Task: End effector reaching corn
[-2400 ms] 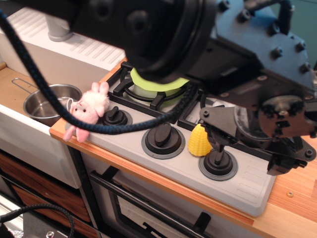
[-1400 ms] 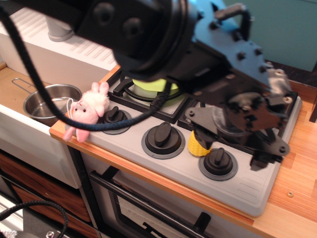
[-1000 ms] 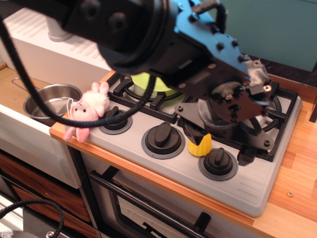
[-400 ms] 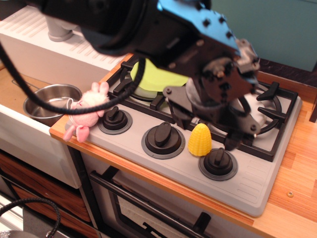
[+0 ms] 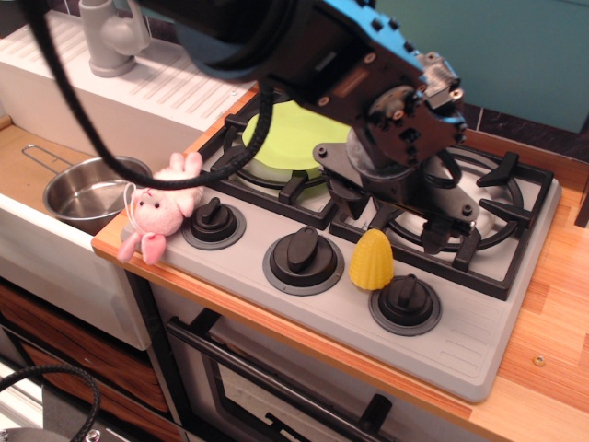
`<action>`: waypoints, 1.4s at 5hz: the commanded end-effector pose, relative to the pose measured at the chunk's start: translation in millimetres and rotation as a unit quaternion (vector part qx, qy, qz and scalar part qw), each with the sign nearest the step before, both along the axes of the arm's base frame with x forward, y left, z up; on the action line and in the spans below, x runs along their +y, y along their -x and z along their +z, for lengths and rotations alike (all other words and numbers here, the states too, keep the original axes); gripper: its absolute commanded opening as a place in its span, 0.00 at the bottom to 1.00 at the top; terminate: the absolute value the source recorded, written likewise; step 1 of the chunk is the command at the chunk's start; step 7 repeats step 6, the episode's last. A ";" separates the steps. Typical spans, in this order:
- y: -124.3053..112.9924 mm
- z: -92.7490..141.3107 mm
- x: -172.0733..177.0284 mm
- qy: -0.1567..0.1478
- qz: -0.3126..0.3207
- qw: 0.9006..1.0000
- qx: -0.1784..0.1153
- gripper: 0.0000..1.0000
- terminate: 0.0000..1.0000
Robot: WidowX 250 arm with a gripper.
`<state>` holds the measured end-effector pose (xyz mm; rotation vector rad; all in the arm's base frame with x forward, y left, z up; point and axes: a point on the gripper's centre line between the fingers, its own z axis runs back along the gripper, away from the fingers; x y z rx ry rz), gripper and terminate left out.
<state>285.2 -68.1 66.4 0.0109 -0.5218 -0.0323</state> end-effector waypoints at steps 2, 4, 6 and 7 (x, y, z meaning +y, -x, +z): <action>8.0 4.9 -0.7 -0.004 -0.006 1.000 -0.023 1.00 0.00; 8.4 -10.3 -6.2 0.003 -0.005 0.999 -0.038 1.00 0.00; -1.0 -23.9 0.4 0.002 -0.017 0.998 -0.055 1.00 1.00; -1.0 -23.9 0.4 0.002 -0.017 0.998 -0.055 1.00 1.00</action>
